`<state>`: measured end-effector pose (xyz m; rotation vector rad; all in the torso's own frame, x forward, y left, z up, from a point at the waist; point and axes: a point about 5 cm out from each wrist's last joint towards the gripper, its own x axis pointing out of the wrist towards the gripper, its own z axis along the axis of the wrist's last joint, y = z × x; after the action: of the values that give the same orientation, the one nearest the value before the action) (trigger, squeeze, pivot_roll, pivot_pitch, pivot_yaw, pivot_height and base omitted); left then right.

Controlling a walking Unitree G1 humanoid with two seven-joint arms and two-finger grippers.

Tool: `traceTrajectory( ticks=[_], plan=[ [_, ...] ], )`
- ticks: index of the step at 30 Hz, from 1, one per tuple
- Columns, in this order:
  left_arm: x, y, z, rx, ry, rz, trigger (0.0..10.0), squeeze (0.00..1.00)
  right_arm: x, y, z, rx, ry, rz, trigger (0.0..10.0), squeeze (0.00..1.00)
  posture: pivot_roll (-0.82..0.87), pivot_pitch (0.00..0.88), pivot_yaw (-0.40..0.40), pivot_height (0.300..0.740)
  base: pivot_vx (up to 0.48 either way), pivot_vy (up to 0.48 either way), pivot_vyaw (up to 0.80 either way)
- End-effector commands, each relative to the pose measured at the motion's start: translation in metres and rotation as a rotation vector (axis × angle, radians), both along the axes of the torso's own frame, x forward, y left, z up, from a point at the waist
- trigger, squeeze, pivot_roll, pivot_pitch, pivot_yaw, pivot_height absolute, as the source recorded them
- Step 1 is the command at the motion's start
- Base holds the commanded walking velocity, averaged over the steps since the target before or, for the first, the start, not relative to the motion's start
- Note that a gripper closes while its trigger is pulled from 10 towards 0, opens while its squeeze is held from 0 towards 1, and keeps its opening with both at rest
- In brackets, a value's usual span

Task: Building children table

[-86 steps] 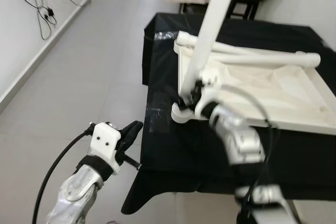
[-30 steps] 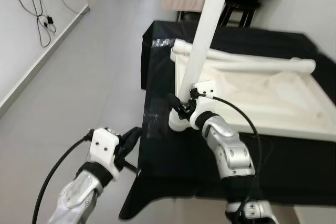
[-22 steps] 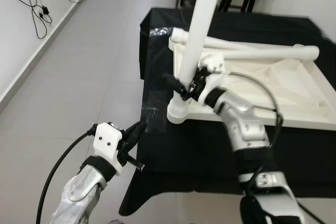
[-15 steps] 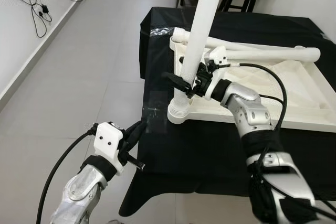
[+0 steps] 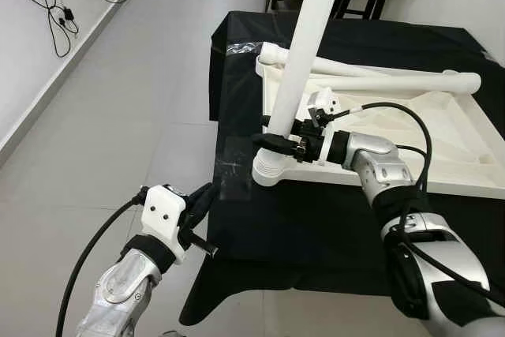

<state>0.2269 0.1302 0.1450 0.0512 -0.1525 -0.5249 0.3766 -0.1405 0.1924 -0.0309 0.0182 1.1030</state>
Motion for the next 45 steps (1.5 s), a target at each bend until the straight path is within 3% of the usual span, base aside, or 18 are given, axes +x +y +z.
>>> traceTrajectory(
  ticks=[1, 6, 7, 9, 11, 13, 16, 23, 24, 28, 29, 31, 33, 34, 35, 40, 41, 45],
  plan=[
    [-0.002, -0.002, -0.001, 0.002, 0.000, -0.004, 10.0, 0.00, 0.000, -0.004, -0.015, 0.017, 0.063, -0.055, 0.0, 0.00, 0.14, 0.125, -0.108, 0.740, 0.000, 0.000, 0.00],
    [-0.002, -0.001, -0.001, -0.001, 0.001, -0.002, 10.0, 0.00, 0.000, -0.006, -0.018, 0.041, 0.049, -0.129, 0.0, 0.00, 0.13, 0.132, -0.114, 0.740, 0.000, 0.000, 0.00],
    [-0.002, 0.001, -0.001, -0.006, 0.001, 0.001, 10.0, 0.00, -0.002, -0.006, -0.034, 0.003, 0.072, -0.285, 0.0, 0.00, 0.12, 0.135, -0.117, 0.740, 0.000, 0.000, 0.00],
    [-0.002, 0.001, -0.001, -0.006, 0.001, 0.001, 10.0, 0.00, -0.002, -0.006, -0.034, 0.003, 0.072, -0.285, 0.0, 0.00, 0.12, 0.135, -0.117, 0.740, 0.000, 0.000, 0.00],
    [-0.002, 0.004, 0.000, -0.006, 0.001, 0.004, 10.0, 0.00, -0.006, -0.008, -0.055, -0.128, 0.076, -0.644, 0.0, 0.00, 0.11, 0.144, -0.104, 0.740, 0.000, 0.000, 0.00],
    [-0.001, 0.007, 0.000, -0.006, 0.005, 0.005, 10.0, 0.00, -0.037, 0.016, -0.071, -0.024, 0.210, -0.784, 0.0, 0.00, 0.09, 0.145, -0.084, 0.740, 0.000, 0.000, 0.00],
    [0.002, 0.008, -0.001, -0.005, 0.010, -0.001, 10.0, 0.00, -0.057, 0.032, -0.062, -0.028, 0.111, -0.803, 0.0, 0.00, 0.08, 0.140, -0.076, 0.740, 0.000, 0.000, 0.00],
    [0.005, 0.006, -0.002, -0.007, 0.009, 0.007, 10.0, 0.00, -0.044, 0.035, -0.061, -0.059, 0.087, -0.796, 0.0, 0.00, 0.09, 0.124, -0.082, 0.740, 0.000, 0.000, 0.00],
    [0.005, 0.007, -0.002, -0.007, 0.009, 0.008, 10.0, 0.00, -0.043, 0.036, -0.060, -0.074, 0.092, -0.786, 10.0, 0.00, 0.09, 0.124, -0.082, 0.740, 0.000, 0.000, 0.00],
    [0.006, 0.007, -0.002, -0.010, 0.008, 0.010, 10.0, 0.00, -0.043, 0.039, -0.057, -0.060, 0.090, -0.758, 10.0, 0.00, 0.08, 0.123, -0.085, 0.740, 0.000, 0.000, 0.00],
    [0.006, 0.007, -0.002, -0.012, 0.007, 0.011, 10.0, 0.00, -0.043, 0.042, -0.053, -0.040, 0.084, -0.717, 10.0, 1.00, 0.08, 0.122, -0.085, 0.740, 0.000, 0.000, 0.00],
    [0.006, 0.006, -0.002, -0.013, 0.007, 0.009, 10.0, 0.00, -0.045, 0.048, -0.042, 0.027, 0.085, -0.611, 10.0, 1.00, 0.07, 0.122, -0.082, 0.740, 0.000, 0.000, 0.00],
    [0.006, 0.006, -0.002, -0.013, 0.007, 0.009, 10.0, 0.00, -0.045, 0.048, -0.042, 0.027, 0.085, -0.611, 10.0, 1.00, 0.07, 0.122, -0.082, 0.740, 0.000, 0.000, 0.00],
    [0.007, 0.006, -0.002, -0.015, 0.008, 0.008, 10.0, 0.00, -0.043, 0.049, -0.025, 0.092, 0.041, -0.502, 10.0, 1.00, 0.07, 0.119, -0.075, 0.740, 0.000, 0.000, 0.00],
    [0.007, 0.005, -0.003, -0.017, 0.008, 0.008, 10.0, 0.00, -0.036, 0.046, -0.009, 0.130, 0.004, -0.338, 10.0, 0.00, 0.07, 0.113, -0.079, 0.740, 0.000, 0.000, 0.00],
    [0.008, 0.004, -0.003, -0.021, 0.008, 0.009, 10.0, 0.00, -0.027, 0.041, 0.008, 0.115, -0.048, -0.088, 10.0, 0.00, 0.08, 0.108, -0.083, 0.740, 0.000, 0.000, 0.00],
    [0.008, 0.003, -0.003, -0.023, 0.008, 0.009, 10.0, 0.00, -0.027, 0.042, 0.009, 0.075, -0.050, 0.031, 10.0, 0.00, 0.08, 0.108, -0.083, 0.740, 0.000, 0.000, 0.00],
    [0.008, 0.003, -0.003, -0.024, 0.009, 0.008, 10.0, 0.00, -0.026, 0.046, 0.006, -0.014, -0.047, 0.179, 10.0, 0.00, 0.08, 0.100, -0.076, 0.740, 0.000, 0.000, 0.00]
  ],
)
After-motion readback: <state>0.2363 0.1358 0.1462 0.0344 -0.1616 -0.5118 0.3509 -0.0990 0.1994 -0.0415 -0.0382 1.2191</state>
